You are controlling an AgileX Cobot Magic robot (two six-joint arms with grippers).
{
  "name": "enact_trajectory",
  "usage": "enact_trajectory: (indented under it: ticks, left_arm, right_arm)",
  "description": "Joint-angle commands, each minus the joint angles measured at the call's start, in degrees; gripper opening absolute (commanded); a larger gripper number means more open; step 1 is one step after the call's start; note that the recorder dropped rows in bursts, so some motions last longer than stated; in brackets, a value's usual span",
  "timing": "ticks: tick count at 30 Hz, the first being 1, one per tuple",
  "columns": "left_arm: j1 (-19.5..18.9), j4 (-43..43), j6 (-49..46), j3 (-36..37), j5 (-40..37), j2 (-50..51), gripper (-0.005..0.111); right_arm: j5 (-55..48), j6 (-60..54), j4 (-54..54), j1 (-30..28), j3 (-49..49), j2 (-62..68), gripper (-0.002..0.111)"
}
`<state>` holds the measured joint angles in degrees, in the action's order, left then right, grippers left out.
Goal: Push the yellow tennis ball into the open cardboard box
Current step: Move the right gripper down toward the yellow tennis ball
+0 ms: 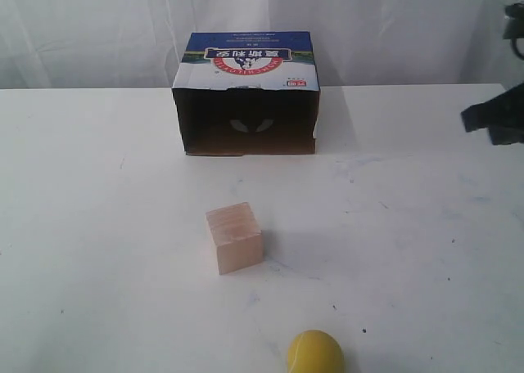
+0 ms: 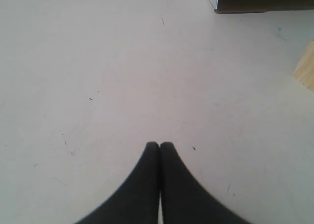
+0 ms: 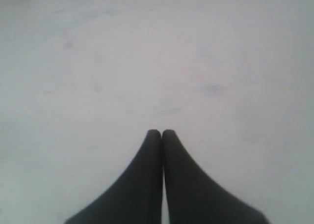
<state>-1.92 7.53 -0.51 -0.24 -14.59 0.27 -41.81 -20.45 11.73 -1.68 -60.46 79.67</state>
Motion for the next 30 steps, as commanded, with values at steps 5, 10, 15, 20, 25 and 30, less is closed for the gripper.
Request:
enact_trajectory:
  ticks: [5, 10, 15, 20, 25, 30]
  left_arm:
    - [-0.10, 0.41, 0.51, 0.24, -0.04, -0.27, 0.000]
    - [-0.10, 0.41, 0.51, 0.24, -0.04, -0.27, 0.000]
    - [-0.10, 0.41, 0.51, 0.24, -0.04, -0.27, 0.000]
    - [-0.10, 0.41, 0.51, 0.24, -0.04, -0.27, 0.000]
    - [-0.10, 0.41, 0.51, 0.24, -0.04, -0.27, 0.000]
    - [-0.10, 0.41, 0.51, 0.24, -0.04, -0.27, 0.000]
  right_arm:
    - [-14.32, -14.47, 22.28, 16.94, 4.88, -2.51, 0.000]
    - [-6.49, -12.32, 27.26, 28.55, 11.12, -1.91, 0.000]
    - [-3.29, -5.73, 27.22, 32.94, 14.43, 0.58, 0.000]
    - [-4.37, -2.79, 27.28, 33.29, 15.92, 1.01, 0.000]
    - [-7.16, -3.14, 27.28, 33.29, 19.00, 1.01, 0.000]
    - [-5.56, -5.08, 27.28, 33.29, 21.22, 1.01, 0.000]
